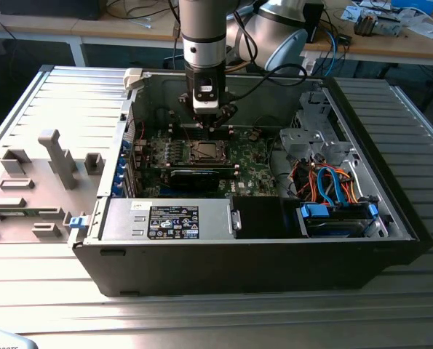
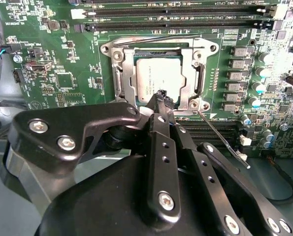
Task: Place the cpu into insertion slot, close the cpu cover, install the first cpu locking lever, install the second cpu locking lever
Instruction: 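Install the first cpu locking lever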
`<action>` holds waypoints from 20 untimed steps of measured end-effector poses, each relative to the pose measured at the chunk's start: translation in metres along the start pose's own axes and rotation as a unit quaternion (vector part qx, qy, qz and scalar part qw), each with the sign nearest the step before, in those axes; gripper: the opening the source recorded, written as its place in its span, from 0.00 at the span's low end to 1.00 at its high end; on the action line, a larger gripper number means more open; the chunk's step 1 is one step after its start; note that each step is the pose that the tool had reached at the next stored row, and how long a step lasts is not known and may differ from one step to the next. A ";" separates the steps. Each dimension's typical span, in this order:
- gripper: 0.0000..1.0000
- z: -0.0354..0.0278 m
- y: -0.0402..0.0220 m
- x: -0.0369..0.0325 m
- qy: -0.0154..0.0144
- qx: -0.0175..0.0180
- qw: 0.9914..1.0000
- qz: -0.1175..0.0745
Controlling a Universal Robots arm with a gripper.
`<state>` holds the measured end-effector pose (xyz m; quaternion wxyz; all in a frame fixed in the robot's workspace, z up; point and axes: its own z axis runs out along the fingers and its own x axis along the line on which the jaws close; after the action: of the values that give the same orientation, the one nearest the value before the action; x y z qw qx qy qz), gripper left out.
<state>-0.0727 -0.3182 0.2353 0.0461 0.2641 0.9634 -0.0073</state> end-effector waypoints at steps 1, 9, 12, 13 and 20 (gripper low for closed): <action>0.11 0.0000 0.0000 0.0000 0.000 0.000 1.000 -0.001; 0.11 0.0000 0.0000 0.0000 0.000 -0.001 1.000 -0.009; 0.11 0.0000 0.0000 0.0000 0.000 -0.001 1.000 -0.012; 0.11 0.0000 0.0000 0.0000 0.000 -0.001 1.000 -0.013; 0.11 0.0000 0.0000 0.0000 0.000 -0.002 1.000 -0.018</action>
<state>-0.0727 -0.3182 0.2353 0.0462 0.2465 0.9680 -0.0065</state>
